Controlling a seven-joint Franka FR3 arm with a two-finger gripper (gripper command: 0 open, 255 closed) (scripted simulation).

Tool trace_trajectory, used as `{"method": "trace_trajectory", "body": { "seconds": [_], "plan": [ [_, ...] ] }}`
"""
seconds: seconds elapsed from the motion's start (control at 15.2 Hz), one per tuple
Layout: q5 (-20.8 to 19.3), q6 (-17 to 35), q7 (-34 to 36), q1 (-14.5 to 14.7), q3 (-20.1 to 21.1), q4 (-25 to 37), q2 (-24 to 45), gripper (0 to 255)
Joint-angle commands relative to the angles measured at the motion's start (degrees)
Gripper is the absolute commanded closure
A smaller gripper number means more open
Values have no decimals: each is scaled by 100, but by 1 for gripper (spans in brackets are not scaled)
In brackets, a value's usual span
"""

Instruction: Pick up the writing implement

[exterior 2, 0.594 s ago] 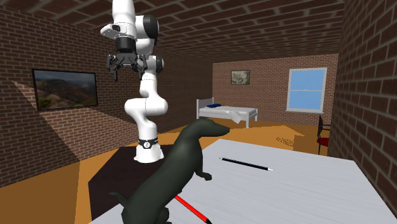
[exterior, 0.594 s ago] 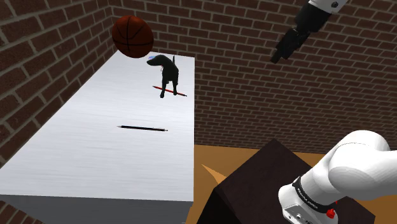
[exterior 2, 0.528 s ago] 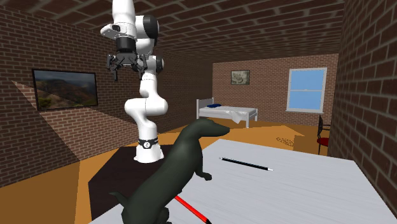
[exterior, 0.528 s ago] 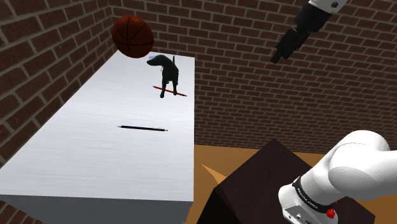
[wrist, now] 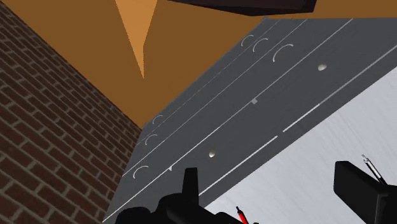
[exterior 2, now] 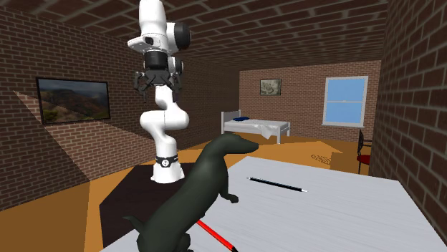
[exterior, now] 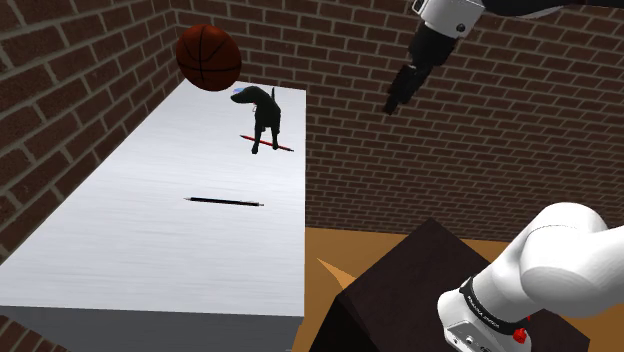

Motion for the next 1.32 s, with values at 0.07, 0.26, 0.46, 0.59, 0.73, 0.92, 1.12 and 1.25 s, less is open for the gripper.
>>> {"method": "trace_trajectory", "body": {
  "seconds": [0.07,0.26,0.46,0.59,0.73,0.92,1.12,1.25],
  "plan": [
    [54,264,-126,177,137,145,521,0],
    [96,497,-230,345,292,294,1016,0],
    [119,703,-326,502,452,473,1516,0],
    [121,826,-386,603,562,609,1850,0],
    [111,937,-440,702,671,756,2186,0],
    [74,1081,-511,845,838,999,2690,0],
    [8,1199,-569,991,1001,1265,3195,0],
    [-51,1263,-602,1090,1107,1455,3532,0]
  ]
}}
